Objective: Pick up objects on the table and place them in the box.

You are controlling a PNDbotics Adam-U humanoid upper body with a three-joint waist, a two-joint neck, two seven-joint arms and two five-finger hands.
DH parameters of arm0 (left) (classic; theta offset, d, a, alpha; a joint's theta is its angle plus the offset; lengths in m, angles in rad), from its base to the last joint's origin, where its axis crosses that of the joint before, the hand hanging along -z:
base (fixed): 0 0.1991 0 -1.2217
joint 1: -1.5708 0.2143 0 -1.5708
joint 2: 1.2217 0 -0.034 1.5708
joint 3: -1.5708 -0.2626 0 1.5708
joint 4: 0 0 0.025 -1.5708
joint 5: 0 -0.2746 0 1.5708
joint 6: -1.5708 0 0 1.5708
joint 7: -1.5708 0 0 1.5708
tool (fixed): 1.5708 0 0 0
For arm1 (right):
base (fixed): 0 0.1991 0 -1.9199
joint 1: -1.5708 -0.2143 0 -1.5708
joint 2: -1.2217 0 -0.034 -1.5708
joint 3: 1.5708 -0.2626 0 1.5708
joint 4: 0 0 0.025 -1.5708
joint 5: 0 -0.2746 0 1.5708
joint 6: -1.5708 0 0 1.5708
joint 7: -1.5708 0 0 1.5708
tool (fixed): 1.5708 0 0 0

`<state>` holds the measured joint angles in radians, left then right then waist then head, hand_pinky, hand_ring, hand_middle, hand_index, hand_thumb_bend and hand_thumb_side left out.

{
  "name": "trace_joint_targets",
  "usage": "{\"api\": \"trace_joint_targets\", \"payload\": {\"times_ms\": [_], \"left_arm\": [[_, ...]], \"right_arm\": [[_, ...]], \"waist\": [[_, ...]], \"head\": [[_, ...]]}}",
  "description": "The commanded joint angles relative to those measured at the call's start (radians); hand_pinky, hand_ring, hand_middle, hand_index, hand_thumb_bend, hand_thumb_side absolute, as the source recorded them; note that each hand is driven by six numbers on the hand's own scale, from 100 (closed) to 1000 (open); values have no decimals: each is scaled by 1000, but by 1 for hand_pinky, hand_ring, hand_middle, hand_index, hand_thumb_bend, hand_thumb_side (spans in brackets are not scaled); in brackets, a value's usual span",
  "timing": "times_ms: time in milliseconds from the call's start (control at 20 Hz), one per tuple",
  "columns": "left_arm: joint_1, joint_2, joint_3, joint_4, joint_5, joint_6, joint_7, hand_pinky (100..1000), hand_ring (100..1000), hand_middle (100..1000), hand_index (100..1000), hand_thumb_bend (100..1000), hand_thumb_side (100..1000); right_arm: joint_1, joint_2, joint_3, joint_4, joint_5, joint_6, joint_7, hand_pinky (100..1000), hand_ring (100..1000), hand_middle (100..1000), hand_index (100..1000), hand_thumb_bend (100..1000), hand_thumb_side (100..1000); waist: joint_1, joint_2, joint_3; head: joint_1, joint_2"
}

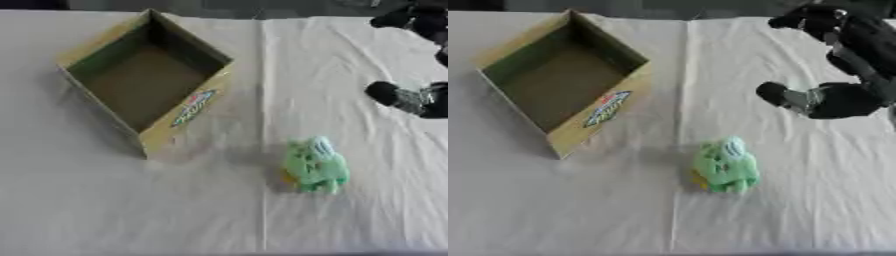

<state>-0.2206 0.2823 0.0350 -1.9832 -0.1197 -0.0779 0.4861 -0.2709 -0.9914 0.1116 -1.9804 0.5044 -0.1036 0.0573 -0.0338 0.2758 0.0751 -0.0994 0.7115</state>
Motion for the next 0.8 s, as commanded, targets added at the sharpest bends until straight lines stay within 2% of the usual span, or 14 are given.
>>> {"api": "trace_joint_targets", "payload": {"times_ms": [50,250,450,500,600,800], "left_arm": [[-5,27,-2,-17,2,3,0,358,586,787,881,100,778],[-5,28,-3,-17,3,3,-2,358,587,782,878,100,778],[-4,28,-5,-17,4,4,-4,359,587,780,876,100,778],[-4,28,-6,-17,4,5,-4,359,587,780,876,100,778],[-3,29,-7,-17,5,6,-5,359,587,779,875,100,778],[-2,29,-7,-17,6,7,-5,359,587,776,874,100,777]], "right_arm": [[-6,-42,13,-20,-26,-1,34,888,844,800,943,542,1000],[-15,-45,46,-20,-55,1,82,909,870,813,978,521,964],[-23,-32,84,-20,-81,13,141,929,887,814,1000,542,830],[-24,-27,94,-20,-90,14,159,940,894,820,1000,567,757],[-32,-16,109,-20,-111,14,194,954,906,837,1000,560,689],[-45,-3,128,-20,-139,10,268,976,930,875,1000,570,631]], "waist": [[-3,-20,0],[-6,-22,-1],[-12,-26,-5],[-14,-27,-6],[-16,-29,-7],[-19,-32,-7]], "head": [[-2,1],[-1,4],[1,7],[1,8],[0,10],[-1,9]]}}
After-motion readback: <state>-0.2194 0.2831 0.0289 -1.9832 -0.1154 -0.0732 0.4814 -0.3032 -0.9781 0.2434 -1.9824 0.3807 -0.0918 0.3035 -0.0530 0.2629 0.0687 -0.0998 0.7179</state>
